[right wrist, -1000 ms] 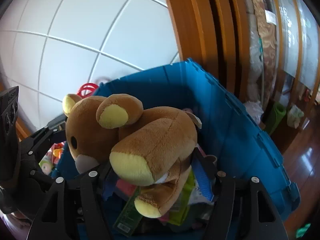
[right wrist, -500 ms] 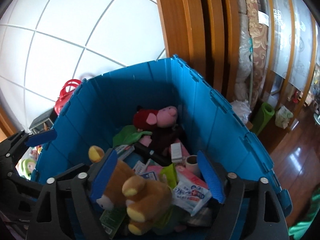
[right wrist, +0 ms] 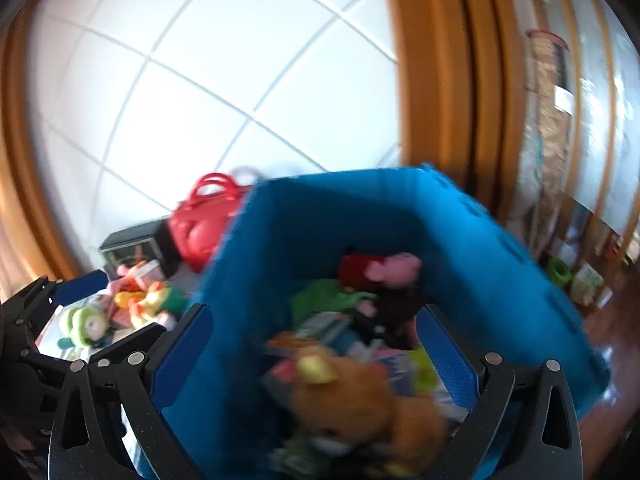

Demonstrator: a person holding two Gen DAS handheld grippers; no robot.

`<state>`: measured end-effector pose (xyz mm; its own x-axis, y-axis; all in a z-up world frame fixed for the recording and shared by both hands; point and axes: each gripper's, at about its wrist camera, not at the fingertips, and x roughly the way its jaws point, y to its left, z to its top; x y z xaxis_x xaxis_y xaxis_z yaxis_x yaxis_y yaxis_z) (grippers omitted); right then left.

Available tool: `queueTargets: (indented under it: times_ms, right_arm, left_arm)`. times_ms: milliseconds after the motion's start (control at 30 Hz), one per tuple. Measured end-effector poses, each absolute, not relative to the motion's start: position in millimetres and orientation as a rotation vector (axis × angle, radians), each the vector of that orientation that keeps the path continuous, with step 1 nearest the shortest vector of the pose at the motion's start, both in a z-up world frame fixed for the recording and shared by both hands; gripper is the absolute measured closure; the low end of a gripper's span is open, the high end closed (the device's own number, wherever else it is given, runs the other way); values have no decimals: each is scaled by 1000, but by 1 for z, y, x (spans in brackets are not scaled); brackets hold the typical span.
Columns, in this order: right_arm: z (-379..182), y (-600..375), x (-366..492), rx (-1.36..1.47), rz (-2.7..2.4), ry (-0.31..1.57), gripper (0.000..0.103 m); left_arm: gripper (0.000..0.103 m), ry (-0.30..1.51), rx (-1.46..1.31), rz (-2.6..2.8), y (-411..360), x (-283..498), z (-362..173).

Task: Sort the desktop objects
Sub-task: 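Return both grippers to the table pile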

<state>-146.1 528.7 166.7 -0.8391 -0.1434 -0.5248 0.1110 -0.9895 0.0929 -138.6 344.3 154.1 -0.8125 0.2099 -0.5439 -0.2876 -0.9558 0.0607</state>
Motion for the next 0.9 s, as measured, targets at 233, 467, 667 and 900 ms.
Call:
queueTargets:
  times_ms: [233,467,667,900]
  right_arm:
    - [158,430,-140,784,-2757,-21,0]
    - [119,349,-152,882,-2630,12,0]
    - [76,313,-169,999,-2596,28,0]
    - [22,297,-199,1212,-2576,-19,0]
  left_arm:
    - [8,70,-883,2921,223,-119,124]
    - [8,34,-1035,3058,105,-99,65]
    - [8,-55,-1229,3108,11,-91,11]
    - [8,-215,-1380,3082,-78,-87,-46]
